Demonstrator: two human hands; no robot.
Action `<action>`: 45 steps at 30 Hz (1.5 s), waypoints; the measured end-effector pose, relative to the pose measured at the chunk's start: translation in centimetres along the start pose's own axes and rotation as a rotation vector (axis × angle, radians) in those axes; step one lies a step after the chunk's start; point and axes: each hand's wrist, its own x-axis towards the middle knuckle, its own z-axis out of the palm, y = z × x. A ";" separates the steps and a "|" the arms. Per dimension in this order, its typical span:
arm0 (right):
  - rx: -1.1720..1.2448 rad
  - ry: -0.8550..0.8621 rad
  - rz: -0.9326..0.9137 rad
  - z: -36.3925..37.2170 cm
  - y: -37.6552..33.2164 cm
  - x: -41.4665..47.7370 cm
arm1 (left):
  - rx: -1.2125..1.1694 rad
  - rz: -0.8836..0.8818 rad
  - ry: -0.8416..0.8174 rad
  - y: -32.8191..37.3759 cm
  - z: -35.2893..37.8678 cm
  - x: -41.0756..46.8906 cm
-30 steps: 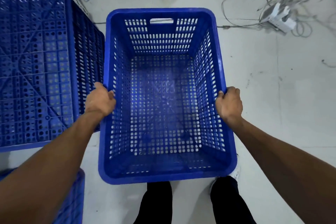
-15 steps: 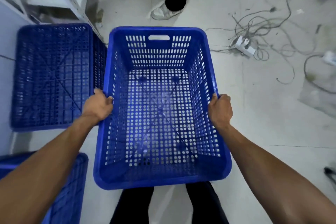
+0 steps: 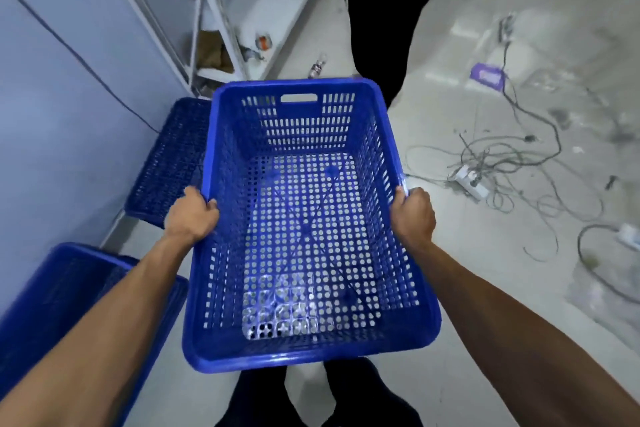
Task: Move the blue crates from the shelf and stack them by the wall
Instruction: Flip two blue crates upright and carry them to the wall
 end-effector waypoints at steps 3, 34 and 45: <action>-0.045 -0.035 -0.118 -1.3 -2.8 -0.7 | -0.032 -0.092 0.049 -2.4 -2.0 -3.7; -0.115 -0.469 -0.943 18.0 -35.1 -39.2 | -0.450 -0.915 0.285 -50.9 -8.3 -30.6; -0.227 -0.581 -1.164 26.9 -42.2 -45.0 | -0.540 -1.124 0.239 -54.9 -6.5 -32.6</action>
